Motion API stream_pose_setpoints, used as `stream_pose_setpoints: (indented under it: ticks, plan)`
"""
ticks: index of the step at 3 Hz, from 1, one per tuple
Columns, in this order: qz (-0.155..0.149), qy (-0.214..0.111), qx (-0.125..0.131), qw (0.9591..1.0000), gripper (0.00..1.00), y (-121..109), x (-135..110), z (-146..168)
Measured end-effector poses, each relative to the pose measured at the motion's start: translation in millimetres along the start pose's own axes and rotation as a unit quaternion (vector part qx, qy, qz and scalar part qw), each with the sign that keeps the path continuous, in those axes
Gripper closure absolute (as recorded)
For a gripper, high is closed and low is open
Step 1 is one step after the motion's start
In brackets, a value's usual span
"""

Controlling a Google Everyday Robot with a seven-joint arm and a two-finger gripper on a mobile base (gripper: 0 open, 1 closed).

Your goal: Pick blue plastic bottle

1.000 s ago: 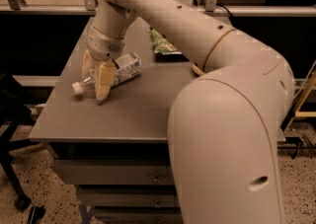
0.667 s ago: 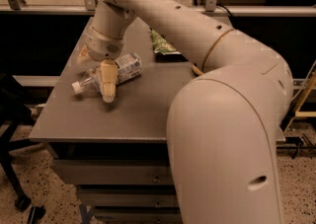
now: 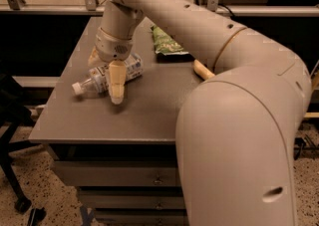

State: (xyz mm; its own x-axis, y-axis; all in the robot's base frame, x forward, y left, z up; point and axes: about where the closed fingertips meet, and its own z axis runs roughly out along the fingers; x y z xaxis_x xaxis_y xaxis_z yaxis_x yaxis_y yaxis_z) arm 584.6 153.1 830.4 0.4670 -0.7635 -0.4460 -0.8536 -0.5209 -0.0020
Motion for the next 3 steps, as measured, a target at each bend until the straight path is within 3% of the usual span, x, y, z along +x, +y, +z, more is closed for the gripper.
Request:
stream_pose_setpoints:
  ticks: [1,2,3]
  plan:
    - [0.052,0.009,0.005,0.9986,0.0,26,30,-10]
    - [0.109,0.032,0.022,0.9933,0.0,58,59,-32]
    - [0.109,0.032,0.022,0.9933,0.0,58,59,-32]
